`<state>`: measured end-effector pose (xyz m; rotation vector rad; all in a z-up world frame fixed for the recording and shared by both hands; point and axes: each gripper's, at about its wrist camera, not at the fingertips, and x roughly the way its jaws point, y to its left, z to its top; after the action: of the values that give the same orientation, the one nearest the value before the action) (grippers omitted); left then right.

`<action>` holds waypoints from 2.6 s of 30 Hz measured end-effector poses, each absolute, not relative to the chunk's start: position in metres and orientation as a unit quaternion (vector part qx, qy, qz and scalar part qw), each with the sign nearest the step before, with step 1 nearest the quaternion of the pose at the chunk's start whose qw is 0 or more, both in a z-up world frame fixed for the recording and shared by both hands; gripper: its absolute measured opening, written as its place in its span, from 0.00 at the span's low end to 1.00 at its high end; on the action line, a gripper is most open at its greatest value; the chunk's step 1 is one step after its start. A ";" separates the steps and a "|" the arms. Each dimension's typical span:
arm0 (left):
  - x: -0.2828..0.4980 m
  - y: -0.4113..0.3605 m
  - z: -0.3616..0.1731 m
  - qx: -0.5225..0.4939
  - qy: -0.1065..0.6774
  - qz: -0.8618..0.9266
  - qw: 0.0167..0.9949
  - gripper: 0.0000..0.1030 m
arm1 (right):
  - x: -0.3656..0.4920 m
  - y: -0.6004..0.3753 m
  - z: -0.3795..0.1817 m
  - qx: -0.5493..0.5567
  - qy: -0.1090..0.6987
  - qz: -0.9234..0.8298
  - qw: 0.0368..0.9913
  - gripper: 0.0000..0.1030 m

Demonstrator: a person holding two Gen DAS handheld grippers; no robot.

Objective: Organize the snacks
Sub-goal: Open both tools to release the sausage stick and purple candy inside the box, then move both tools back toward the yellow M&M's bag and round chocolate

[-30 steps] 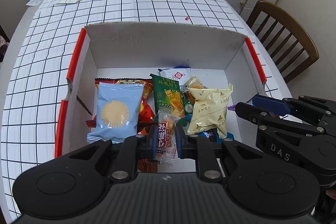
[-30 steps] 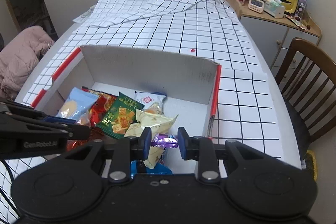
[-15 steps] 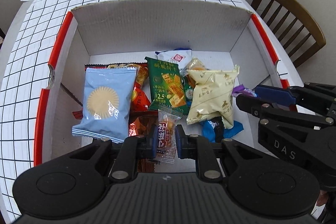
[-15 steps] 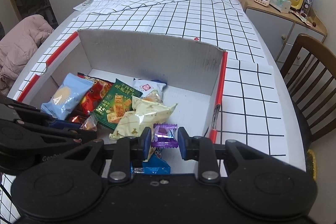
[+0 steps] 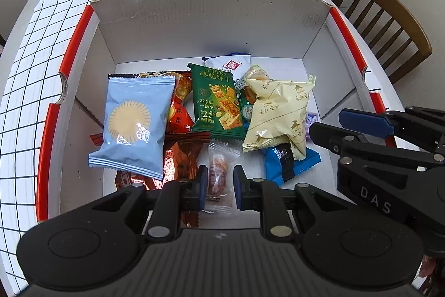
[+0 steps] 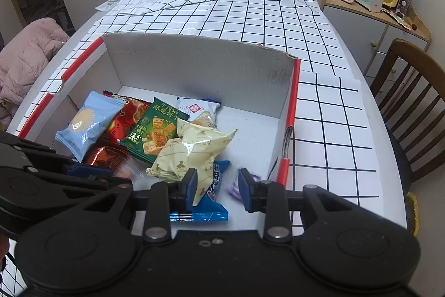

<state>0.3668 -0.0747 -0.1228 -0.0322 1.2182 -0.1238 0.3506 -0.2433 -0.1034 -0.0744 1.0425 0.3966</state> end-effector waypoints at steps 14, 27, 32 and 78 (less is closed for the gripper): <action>0.345 -0.062 -0.085 -0.042 0.537 -0.078 0.839 0.27 | 0.329 -0.261 -0.072 0.003 0.477 0.193 0.857 0.37; 0.308 -0.051 -0.047 -0.031 0.492 -0.091 0.865 0.27 | 0.293 -0.270 -0.033 0.038 0.444 0.202 0.872 0.57; 0.292 -0.046 -0.036 -0.026 0.477 -0.096 0.873 0.29 | 0.277 -0.273 -0.019 0.047 0.431 0.211 0.876 0.67; 0.173 -0.024 -0.121 0.006 0.524 -0.095 0.846 0.84 | 0.189 -0.248 -0.089 0.093 0.505 0.195 0.835 0.91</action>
<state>0.1729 -0.0245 -0.1207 0.0120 1.1048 -0.2014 0.1889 -0.2482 -0.0891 0.1976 1.0697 0.4136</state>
